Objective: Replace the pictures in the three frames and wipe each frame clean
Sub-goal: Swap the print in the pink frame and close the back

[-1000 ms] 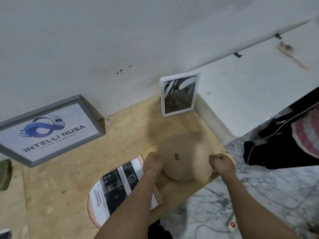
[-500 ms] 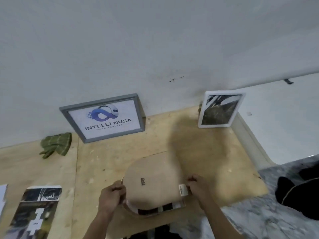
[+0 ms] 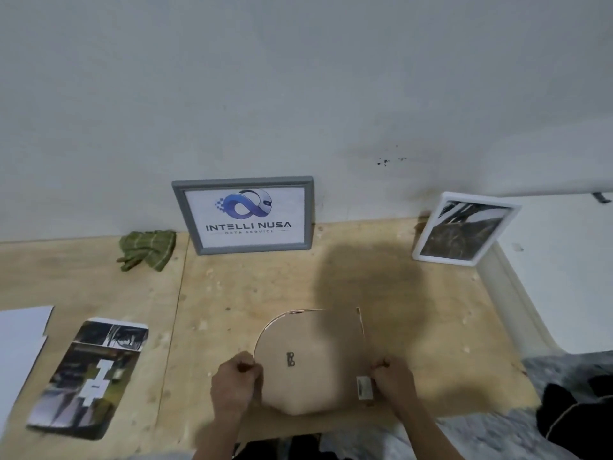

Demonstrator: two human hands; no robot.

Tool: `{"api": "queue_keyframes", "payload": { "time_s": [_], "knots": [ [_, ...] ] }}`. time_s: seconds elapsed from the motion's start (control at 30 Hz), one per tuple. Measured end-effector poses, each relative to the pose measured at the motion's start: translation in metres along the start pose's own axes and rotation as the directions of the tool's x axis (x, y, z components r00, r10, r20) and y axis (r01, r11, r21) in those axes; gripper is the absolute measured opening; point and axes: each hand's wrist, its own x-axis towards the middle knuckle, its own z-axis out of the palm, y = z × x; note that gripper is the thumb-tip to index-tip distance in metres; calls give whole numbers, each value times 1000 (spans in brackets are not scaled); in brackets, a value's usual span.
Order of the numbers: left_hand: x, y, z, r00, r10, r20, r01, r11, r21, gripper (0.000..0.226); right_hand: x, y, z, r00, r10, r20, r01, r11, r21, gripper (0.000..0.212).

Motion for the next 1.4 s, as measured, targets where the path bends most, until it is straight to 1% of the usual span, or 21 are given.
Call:
{"api": "queue_keyframes", "payload": {
  "time_s": [0.07, 0.13, 0.2, 0.27, 0.33, 0.43, 0.5, 0.57, 0.63, 0.7, 0.73, 0.77, 0.83, 0.93, 1.03, 1.1, 1.17, 1.27, 1.3, 1.37, 1.4],
  "knots": [
    [0, 1, -1, 1000, 25, -11, -25, 1000, 19, 28, 1, -1, 0, 1000, -6, 2, 6, 999, -34, 8],
    [1, 1, -1, 1000, 23, 7, -23, 1000, 11, 20, 4, 1, 1, 1000, 1, 11, 0, 999, -52, 6],
    [4, -1, 0, 997, 40, 67, -41, 999, 13, 12, 13, 10, 4, 999, 40, 20, -39, 997, -63, 1],
    [5, -1, 1, 992, 52, 114, -55, 998, 21, 16, 24, 20, 9, 998, 57, 30, -54, 995, -88, 3],
    [5, 0, 3, 993, 50, 110, -52, 999, 12, 18, 7, 3, 4, 999, 42, 18, -39, 992, -123, 3],
    [3, 5, 5, 996, 47, 69, -47, 999, -4, 15, -10, -14, 0, 999, 34, 18, -29, 980, -195, 5],
    [1, 8, 4, 998, -7, 67, 12, 997, -80, 15, -11, -15, 1, 998, 53, 28, -50, 991, -123, 11],
    [1, 8, 3, 992, -53, 112, 75, 976, -202, 15, -7, -10, 3, 992, 85, 93, -85, 996, 1, 18],
    [2, 9, -1, 983, -67, 170, 126, 922, -365, 25, 4, -2, 5, 981, 129, 148, -144, 985, 93, 24],
    [3, 10, -4, 962, -68, 263, 194, 851, -489, 21, 8, -1, 3, 963, 169, 211, -204, 966, 157, 30],
    [3, 11, -5, 950, -71, 304, 221, 840, -495, 18, 6, -4, 2, 956, 177, 233, -225, 954, 198, 27],
    [5, 10, -5, 939, -66, 337, 239, 829, -505, 19, 3, -9, 1, 950, 180, 257, -243, 940, 241, 21],
    [6, 12, -6, 927, -63, 369, 269, 799, -539, 20, 4, -13, -1, 945, 161, 284, -253, 911, 326, 12],
    [6, 21, -10, 932, -72, 356, 275, 782, -560, 14, 8, -19, -5, 955, 63, 289, -174, 910, 377, 15],
    [7, 32, -17, 953, -68, 297, 239, 773, -588, 8, 4, -30, -14, 949, 5, 314, -144, 894, 424, 15],
    [8, 39, -21, 963, -44, 267, 202, 772, -603, 7, 3, -37, -18, 944, -36, 327, -127, 876, 465, 19],
    [7, 47, -26, 965, 13, 263, 153, 786, -599, 15, 4, -46, -23, 944, -76, 320, -93, 872, 480, 22],
    [1, 64, -32, 939, 99, 328, 116, 808, -578, 39, 7, -63, -30, 961, -108, 253, -46, 843, 536, 26],
    [-3, 71, -35, 928, 128, 350, 110, 803, -586, 49, 7, -70, -34, 965, -125, 231, -25, 832, 554, 35],
    [-7, 84, -38, 925, 158, 345, 97, 780, -618, 61, 7, -80, -41, 950, -193, 245, 32, 843, 537, 61],
    [-8, 89, -40, 930, 168, 328, 86, 768, -634, 63, 4, -84, -43, 933, -236, 273, 68, 857, 510, 62]
  ]
}}
